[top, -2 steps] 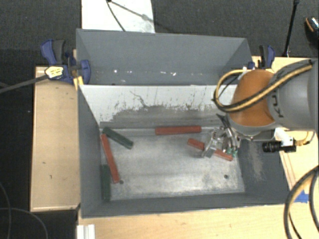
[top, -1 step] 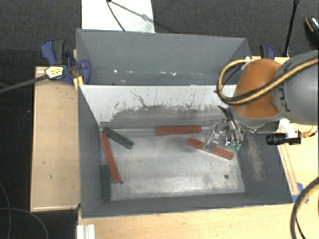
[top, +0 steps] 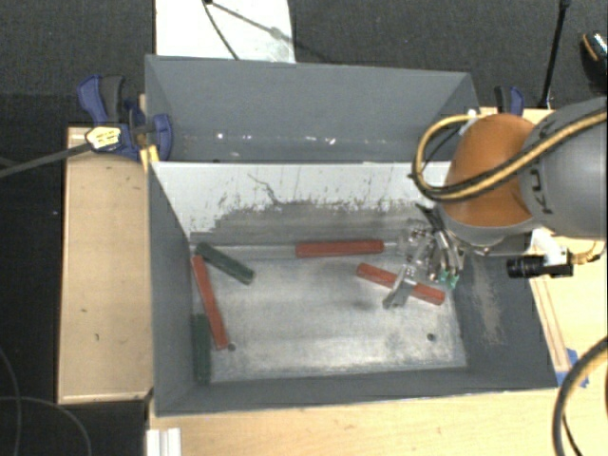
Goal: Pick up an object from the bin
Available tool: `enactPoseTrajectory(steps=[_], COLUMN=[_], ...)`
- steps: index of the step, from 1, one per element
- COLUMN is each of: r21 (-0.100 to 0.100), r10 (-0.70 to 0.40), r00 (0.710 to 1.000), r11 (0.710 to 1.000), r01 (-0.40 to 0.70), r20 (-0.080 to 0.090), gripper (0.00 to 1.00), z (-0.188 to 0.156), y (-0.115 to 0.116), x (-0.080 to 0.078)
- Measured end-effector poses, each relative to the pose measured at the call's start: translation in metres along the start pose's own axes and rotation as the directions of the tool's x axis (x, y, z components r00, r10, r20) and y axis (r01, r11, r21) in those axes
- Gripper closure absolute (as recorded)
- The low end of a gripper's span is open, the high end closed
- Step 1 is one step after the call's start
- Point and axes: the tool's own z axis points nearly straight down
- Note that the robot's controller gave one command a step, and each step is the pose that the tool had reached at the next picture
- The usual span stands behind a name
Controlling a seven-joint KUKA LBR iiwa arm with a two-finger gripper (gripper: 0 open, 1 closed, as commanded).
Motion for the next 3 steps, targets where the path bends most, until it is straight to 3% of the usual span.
enactPoseTrajectory(steps=[1,2,3], r21=[0.001,0.0,-0.001], r10=[-0.075,-0.075,0.004], r00=[0.997,0.997,1.0], r11=[0.997,0.997,1.0], r01=[0.075,0.075,-0.004], r20=[0.002,0.004,0.006], gripper=[0.0,1.0,1.0], z=[0.044,0.042,-0.102], y=[-0.004,-0.004,-0.017], x=[-0.026,-0.026,-0.008])
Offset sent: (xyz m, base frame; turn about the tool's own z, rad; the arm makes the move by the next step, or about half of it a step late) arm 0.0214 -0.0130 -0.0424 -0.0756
